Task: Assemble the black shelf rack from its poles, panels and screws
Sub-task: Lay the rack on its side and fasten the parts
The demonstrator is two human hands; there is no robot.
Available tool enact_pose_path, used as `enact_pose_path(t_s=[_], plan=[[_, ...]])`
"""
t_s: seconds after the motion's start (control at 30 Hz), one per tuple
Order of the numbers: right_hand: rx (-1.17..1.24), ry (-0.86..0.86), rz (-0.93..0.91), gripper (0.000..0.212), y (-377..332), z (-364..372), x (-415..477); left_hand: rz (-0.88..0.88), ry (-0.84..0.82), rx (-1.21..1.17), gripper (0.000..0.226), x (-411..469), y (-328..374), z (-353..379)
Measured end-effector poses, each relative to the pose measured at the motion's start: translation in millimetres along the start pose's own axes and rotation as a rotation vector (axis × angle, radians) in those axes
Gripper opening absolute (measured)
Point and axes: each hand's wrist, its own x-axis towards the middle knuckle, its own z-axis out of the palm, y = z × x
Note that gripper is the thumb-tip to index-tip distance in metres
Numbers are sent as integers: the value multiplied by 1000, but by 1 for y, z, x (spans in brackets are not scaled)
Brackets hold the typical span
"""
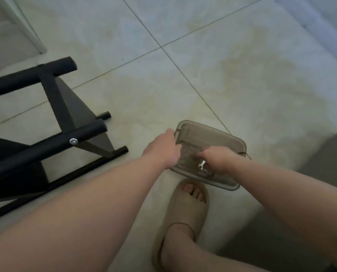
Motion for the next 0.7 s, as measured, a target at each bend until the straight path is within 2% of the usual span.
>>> enact_pose_path(t_s=[0.1,0.2,0.3,0.53,0.7], plan=[[-106,13,-64,37,3,23,18,4,23,-44,27,11,-10,6],[-154,88,-92,45,10,31,27,32,21,-79,18,14,-15,10],[-168,98,-106,56,16,37,31,33,25,-102,19,14,-13,11],[-92,131,-80,40,29,48,22,-27,-14,-174,24,11,-13,11],[-210,120,-89,36,31,58,16,-37,-50,-227,28,8,-10,12]])
